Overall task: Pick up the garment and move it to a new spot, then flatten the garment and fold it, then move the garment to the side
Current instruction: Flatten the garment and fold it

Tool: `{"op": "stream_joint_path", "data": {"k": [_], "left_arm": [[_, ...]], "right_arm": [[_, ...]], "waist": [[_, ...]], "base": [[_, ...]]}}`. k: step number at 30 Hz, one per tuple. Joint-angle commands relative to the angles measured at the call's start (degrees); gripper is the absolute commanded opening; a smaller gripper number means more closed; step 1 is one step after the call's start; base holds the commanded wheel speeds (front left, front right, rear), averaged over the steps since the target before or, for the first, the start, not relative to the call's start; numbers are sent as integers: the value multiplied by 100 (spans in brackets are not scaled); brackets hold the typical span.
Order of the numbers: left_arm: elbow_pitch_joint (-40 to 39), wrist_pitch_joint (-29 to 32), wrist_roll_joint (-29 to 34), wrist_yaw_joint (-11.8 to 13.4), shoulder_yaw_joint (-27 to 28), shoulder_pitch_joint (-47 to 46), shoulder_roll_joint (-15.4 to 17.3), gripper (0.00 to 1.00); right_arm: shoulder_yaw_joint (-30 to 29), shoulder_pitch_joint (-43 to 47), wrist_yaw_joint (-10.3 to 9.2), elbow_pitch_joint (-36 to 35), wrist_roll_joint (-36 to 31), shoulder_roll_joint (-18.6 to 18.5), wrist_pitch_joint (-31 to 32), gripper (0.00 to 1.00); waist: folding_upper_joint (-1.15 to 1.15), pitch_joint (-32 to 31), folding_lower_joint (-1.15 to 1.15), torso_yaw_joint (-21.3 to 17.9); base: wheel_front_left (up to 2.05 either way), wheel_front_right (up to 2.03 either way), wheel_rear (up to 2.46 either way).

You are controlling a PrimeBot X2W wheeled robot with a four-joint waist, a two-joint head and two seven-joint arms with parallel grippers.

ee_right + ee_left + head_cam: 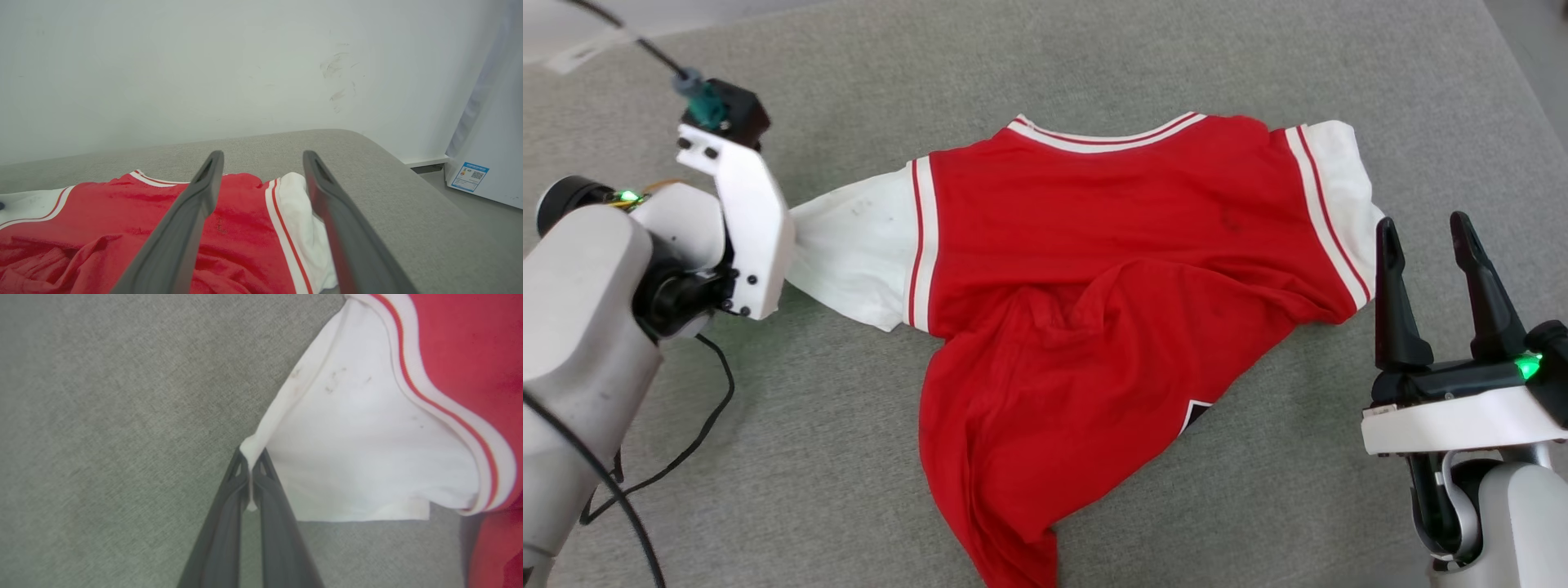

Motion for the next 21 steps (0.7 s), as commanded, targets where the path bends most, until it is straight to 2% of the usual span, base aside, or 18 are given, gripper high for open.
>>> {"op": "stream_joint_path", "data": {"k": [1,10,18,21], "left_arm": [[41,-223,-52,28,100,145,76,0],[-226,-1294,-223,302,564,805,359,0],[-873,-1840,-398,654,811,1816,782,0],[-1115,-2004,-516,766,906,2175,838,0]], "right_arm": [[-27,65,-4,10,-62,16,41,100],[-183,217,-4,-28,-210,16,327,100],[-224,305,-4,-40,-280,15,533,100],[-220,330,-3,-14,-300,15,606,100]], "waist": [[0,-114,0,78],[0,-453,0,454],[0,-682,0,787],[0,-738,0,883]], "base": [[0,0,0],[0,0,0],[0,0,0],[0,0,0]]}}
